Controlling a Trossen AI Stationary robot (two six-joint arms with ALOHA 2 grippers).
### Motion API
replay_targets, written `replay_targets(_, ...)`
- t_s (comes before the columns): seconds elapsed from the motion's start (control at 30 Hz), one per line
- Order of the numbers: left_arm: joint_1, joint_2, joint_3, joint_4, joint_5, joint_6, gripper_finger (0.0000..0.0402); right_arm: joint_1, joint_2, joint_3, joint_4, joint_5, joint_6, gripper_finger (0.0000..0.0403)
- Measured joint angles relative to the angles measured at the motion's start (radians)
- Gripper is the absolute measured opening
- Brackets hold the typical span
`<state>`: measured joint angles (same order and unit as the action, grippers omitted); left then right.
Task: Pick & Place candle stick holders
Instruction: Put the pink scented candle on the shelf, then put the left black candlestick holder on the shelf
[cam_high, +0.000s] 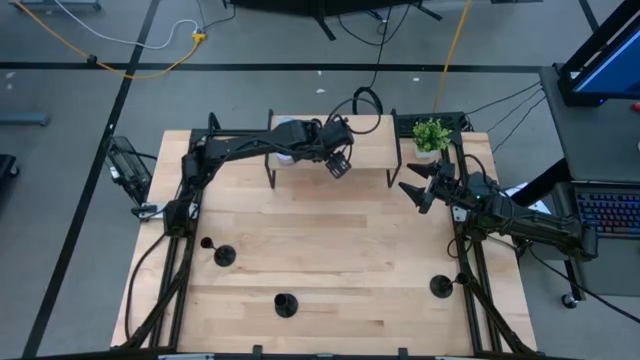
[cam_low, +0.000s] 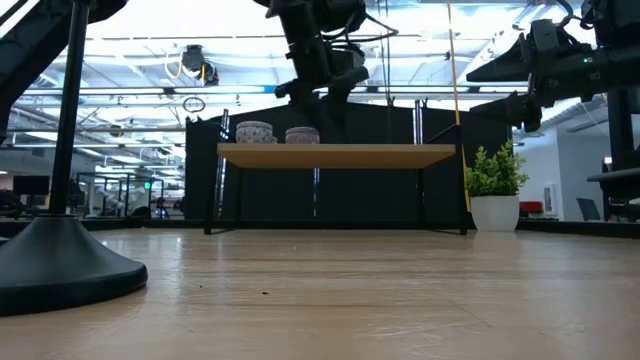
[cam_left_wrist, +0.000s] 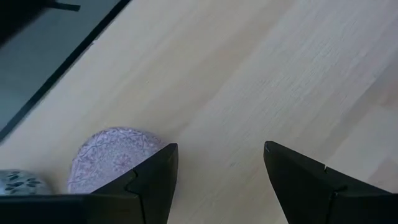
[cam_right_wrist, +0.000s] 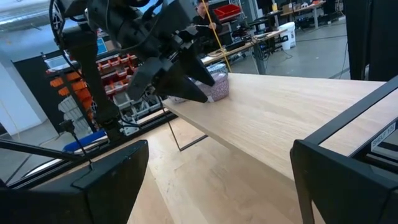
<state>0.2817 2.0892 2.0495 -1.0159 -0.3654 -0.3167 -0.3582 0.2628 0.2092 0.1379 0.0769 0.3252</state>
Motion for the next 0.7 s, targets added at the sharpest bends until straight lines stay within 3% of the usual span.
replay_targets(0.27,0.012,0.000,0.000,-0.089,-0.058,0.005,0.0243,0.000,0.000,0.000,0.000,0.000,0.000,0.0389)
replay_targets(0.7,-0.002,-0.040,0.002,-0.067,-0.028,-0.033,0.0243,0.000,0.000,0.000,0.000,0.000,0.000,0.0389)
